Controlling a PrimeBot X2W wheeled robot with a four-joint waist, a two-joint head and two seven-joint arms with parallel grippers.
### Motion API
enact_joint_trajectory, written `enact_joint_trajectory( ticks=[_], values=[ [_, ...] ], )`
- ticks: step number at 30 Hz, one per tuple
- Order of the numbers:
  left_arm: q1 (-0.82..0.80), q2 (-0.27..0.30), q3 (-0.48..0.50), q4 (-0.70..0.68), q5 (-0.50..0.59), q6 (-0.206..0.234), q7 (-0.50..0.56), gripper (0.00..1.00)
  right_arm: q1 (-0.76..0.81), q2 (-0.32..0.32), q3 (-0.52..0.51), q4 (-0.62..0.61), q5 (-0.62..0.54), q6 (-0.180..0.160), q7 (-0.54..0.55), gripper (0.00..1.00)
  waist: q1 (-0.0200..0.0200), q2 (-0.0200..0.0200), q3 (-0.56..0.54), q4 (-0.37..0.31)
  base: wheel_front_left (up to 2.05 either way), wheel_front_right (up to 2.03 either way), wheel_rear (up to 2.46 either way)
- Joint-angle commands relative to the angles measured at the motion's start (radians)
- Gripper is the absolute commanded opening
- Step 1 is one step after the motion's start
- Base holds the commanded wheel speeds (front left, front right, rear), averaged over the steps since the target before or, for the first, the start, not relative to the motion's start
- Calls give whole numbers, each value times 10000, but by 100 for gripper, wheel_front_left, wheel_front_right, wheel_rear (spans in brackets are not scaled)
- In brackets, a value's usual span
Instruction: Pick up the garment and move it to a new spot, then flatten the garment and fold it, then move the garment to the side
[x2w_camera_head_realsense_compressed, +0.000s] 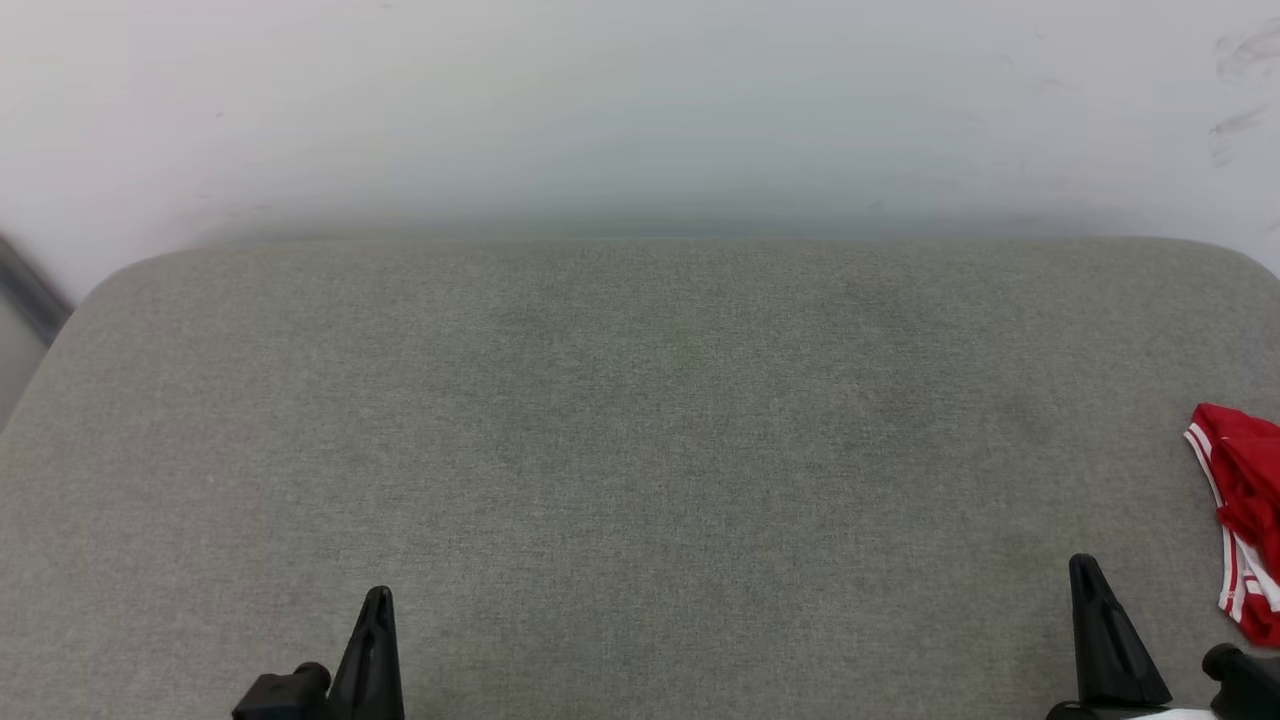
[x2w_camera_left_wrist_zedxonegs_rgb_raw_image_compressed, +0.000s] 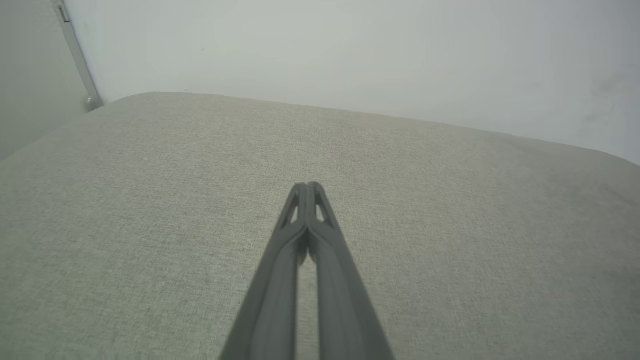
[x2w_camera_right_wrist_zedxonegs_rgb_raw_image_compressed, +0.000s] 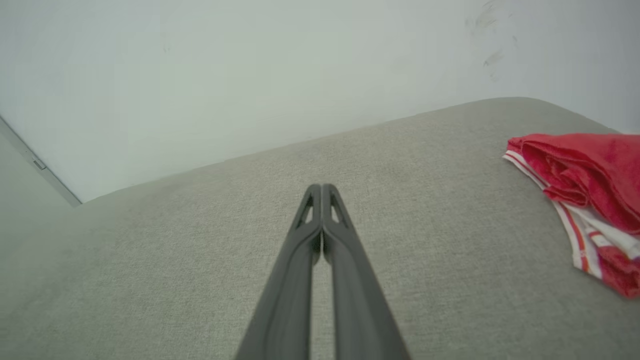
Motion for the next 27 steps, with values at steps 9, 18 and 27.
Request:
enact_joint_trajectory(
  ticks=[9,18,27],
  values=[
    [-584,120,172,134,-2183,-301,396,0,-617,-152,57,126,2072,-1,399,0,0,0,2,-6,0,0,0],
    [-873,160,290,342,-3810,-507,723,0,-894,-205,81,324,3585,-1,722,0,0,0,3,-10,0,0,0],
    [-1127,187,418,487,-5268,-690,1030,0,-1156,-241,86,499,4942,-2,1029,0,0,0,5,-15,0,0,0]
  ],
)
